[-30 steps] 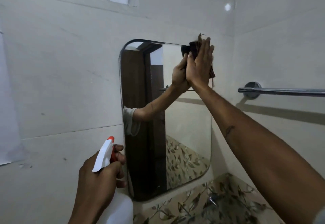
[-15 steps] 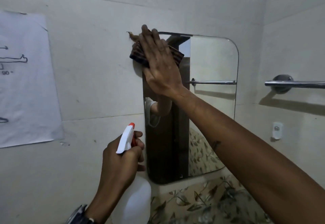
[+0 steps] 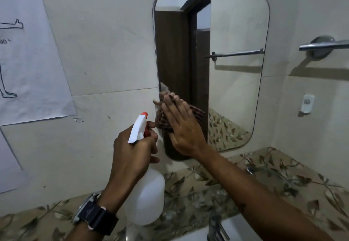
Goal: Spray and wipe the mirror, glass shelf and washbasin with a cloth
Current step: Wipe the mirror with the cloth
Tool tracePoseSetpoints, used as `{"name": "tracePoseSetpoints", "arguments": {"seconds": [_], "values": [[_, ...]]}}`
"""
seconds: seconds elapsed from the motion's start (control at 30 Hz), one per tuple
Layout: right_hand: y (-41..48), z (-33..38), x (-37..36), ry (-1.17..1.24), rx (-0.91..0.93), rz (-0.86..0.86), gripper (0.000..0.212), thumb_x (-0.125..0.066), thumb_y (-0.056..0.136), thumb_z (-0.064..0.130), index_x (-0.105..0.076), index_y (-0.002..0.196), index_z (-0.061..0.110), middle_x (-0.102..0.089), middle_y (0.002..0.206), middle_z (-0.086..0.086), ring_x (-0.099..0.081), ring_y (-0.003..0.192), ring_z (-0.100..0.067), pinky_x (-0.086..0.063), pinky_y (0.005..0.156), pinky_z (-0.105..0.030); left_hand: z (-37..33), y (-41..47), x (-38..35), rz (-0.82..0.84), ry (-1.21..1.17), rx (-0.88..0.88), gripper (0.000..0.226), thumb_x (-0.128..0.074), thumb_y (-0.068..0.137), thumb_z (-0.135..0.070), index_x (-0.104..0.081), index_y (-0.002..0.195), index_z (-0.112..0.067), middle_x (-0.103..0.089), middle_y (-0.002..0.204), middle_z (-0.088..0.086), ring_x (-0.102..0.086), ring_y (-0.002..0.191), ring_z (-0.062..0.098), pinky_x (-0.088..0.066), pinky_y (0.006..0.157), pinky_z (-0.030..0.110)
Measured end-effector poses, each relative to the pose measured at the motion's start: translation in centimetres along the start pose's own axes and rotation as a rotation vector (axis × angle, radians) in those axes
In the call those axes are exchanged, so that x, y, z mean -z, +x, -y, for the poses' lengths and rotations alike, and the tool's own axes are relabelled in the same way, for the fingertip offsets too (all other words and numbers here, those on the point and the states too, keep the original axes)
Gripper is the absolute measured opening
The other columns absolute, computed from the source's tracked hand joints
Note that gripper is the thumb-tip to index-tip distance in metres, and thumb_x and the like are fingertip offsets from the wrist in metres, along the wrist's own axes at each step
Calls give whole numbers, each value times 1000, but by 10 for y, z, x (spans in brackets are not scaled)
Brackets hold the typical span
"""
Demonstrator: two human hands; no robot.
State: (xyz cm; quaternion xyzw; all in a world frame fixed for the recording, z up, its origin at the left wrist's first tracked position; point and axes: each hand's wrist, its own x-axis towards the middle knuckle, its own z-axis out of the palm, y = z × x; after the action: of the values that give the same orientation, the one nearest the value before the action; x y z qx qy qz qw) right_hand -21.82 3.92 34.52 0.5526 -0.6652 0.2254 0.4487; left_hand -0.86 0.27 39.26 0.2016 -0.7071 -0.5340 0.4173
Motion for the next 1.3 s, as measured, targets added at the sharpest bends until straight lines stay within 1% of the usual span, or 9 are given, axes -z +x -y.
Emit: {"name": "tracePoseSetpoints", "arguments": {"seconds": [0.13, 0.3, 0.43, 0.53, 0.8, 0.93, 1.07, 1.17, 1.3], "values": [[-56, 16, -24, 37, 17, 80, 85, -62, 87, 13, -18, 159, 10, -7, 169, -9, -4, 157, -32, -8, 127, -49, 9, -8, 4, 0, 27, 18, 49, -55, 83, 12, -73, 97, -31, -72, 82, 10, -66, 68, 19, -60, 49, 32], [-95, 19, -38, 37, 44, 173, 92, -63, 84, 11, -13, 160, 14, 5, 170, -2, -2, 157, -29, 2, 127, -41, 13, -14, 15, -17, 42, 36, 46, -54, 84, 13, -73, 101, -25, -71, 81, 12, -61, 55, 8, -57, 46, 31], [-111, 14, -39, 43, 57, 267, 86, -58, 86, 7, -17, 160, 14, -2, 170, -4, -1, 157, -27, -6, 128, -44, 14, -17, 19, -19, 47, 41, 49, -53, 83, 14, -73, 109, -23, -71, 86, 14, -61, 59, 14, -60, 48, 34], [-112, 9, -35, 71, 83, 336, 78, -48, 89, 4, -17, 160, 13, -8, 170, -5, -2, 157, -28, -14, 127, -47, 15, -20, 16, -6, 44, 31, 46, -53, 83, 13, -73, 98, -26, -72, 86, 13, -63, 64, 18, -59, 47, 33], [-127, -29, -8, -10, 237, 492, 76, -42, 95, 5, -6, 161, 15, 5, 170, -3, 9, 156, -25, -6, 128, -43, 9, -37, 4, 41, 6, 26, 55, -53, 86, 12, -67, 90, -40, -72, 89, 12, -62, 66, 24, -57, 49, 35], [-160, -73, 20, -38, 157, 589, 74, -45, 98, 9, -8, 162, 21, 7, 170, 5, 11, 156, -19, -2, 127, -43, 14, -42, 5, 46, 13, 30, 49, -53, 86, 12, -71, 91, -33, -72, 89, 10, -60, 65, 24, -56, 49, 33], [-197, -121, 55, -176, 2, 658, 82, -57, 94, 3, -12, 161, 18, 0, 170, 0, 10, 156, -23, -20, 125, -48, 20, -45, 7, 45, 46, 44, 37, -55, 86, 11, -74, 94, -20, -71, 84, 13, -63, 67, 25, -57, 50, 34], [-209, -144, 79, -218, -241, 612, 95, -60, 81, -9, -11, 158, 17, -15, 167, -8, 12, 155, -18, -27, 121, -50, 23, -47, 4, 47, 57, 49, 35, -54, 86, 10, -73, 91, -19, -71, 83, 11, -62, 64, 23, -57, 50, 35], [-204, -134, 118, -13, -523, 417, 101, -45, 77, -25, -9, 160, 20, 4, 169, 3, 10, 156, -13, -17, 127, -42, 29, -51, 4, 43, 50, 62, 39, -56, 87, 9, -74, 92, -26, -72, 82, 12, -64, 67, 27, -59, 57, 41]]}}
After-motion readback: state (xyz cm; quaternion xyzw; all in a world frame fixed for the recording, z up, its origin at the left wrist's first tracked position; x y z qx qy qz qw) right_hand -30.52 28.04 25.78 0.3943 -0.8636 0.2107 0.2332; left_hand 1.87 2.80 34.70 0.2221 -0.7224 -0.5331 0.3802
